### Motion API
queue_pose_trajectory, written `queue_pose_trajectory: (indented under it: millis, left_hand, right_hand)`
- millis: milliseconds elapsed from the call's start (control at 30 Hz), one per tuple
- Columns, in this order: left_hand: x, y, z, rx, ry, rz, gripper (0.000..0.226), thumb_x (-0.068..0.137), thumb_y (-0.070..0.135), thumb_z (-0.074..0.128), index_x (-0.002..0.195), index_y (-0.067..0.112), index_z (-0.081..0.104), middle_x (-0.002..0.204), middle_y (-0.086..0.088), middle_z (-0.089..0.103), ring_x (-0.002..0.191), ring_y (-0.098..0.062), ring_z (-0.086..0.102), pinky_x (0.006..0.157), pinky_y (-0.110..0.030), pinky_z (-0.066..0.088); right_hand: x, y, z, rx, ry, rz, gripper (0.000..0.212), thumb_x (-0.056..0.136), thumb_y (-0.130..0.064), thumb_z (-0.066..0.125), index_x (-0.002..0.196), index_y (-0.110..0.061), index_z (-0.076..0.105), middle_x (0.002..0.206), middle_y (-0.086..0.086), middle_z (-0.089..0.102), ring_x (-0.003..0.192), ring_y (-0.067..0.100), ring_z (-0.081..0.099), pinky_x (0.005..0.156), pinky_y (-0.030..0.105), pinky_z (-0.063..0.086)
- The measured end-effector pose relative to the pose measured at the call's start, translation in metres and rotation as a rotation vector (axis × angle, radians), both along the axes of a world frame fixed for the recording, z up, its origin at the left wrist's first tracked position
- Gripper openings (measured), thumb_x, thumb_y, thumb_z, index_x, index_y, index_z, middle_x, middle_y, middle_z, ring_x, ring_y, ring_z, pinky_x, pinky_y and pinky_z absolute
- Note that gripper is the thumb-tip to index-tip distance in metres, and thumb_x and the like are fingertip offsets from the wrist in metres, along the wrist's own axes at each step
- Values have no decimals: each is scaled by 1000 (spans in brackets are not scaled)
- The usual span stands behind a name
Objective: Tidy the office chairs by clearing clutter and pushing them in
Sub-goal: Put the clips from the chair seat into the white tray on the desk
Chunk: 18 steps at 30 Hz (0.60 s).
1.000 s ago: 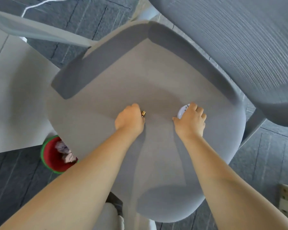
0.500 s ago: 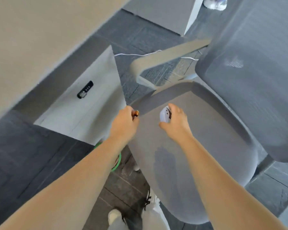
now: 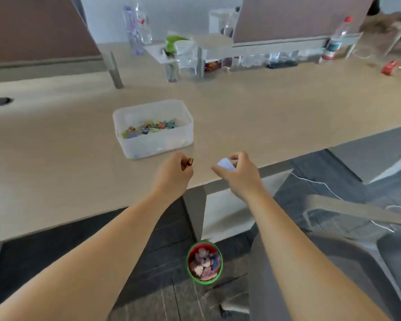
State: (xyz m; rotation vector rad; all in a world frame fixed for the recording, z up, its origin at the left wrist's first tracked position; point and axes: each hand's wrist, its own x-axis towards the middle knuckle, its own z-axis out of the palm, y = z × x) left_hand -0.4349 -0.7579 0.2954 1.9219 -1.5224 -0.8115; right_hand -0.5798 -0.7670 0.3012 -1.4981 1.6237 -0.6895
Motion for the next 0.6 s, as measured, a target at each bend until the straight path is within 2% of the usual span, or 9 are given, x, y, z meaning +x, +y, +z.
queue_pose_trajectory:
  millis: [33,100,233,300,400,433,467,533,600]
  left_hand:
    - [13,3,5,-9,13,47,21,92,12,45,72,18,42,65,3,42,55,-11,37,51,-25,30]
    - [37,9,16,-24,20,128,10,93,13,45,83,12,44,67,2,44,57,-14,40,50,-24,30]
    - [78,8,27,-40,-11,243,8,93,15,45,93,9,50,87,-8,54,72,-23,47,50,-23,31]
    - [95,-2,30,-41,-1,274,10,93,14,46,96,7,53,90,-8,53,68,-20,45,49,-21,30]
    - [123,-33,30,-53,-7,306,22,91,13,48,109,3,57,94,-6,55,79,-22,46,50,-20,31]
    - [131,-46,29,-54,-24,302,22,91,13,48,110,4,57,97,-8,58,81,-23,47,51,-23,33]
    - [134,-55,30,-52,-48,289,22,91,13,48,109,5,57,101,-10,61,82,-24,50,54,-26,37]
    - [148,-86,27,-33,-86,240,22,91,13,47,109,6,58,104,-12,64,80,-28,56,61,-31,42]
    - [160,-118,23,21,-140,160,24,91,10,45,111,7,59,100,-10,62,73,-27,55,54,-29,43]
  right_hand:
    - [11,-3,5,-5,8,44,52,82,-33,66,122,-9,42,106,-1,46,94,17,45,80,34,43]
    - [32,-9,14,-37,30,110,39,81,-28,68,106,-12,43,96,-1,48,88,19,49,77,37,48]
    - [64,-27,24,-147,71,172,21,86,-24,58,88,-12,42,86,3,52,76,23,47,54,28,35]
    - [77,-40,27,-182,112,187,20,88,-27,57,85,-13,43,85,3,51,75,23,46,55,30,34]
    - [98,-71,24,-209,209,199,23,90,-34,55,75,-17,49,84,3,49,77,22,45,57,29,32]
    - [104,-82,23,-221,226,194,21,90,-34,54,79,-16,55,87,5,49,79,22,45,59,28,32]
    - [107,-88,23,-232,233,191,20,90,-33,55,92,-14,61,93,8,51,82,23,46,64,27,34]
    - [121,-112,19,-241,236,182,29,90,-27,56,112,-7,61,109,14,57,95,27,51,75,26,35]
    - [136,-136,16,-230,245,165,34,90,-22,56,119,-5,57,120,15,58,108,29,53,83,29,39]
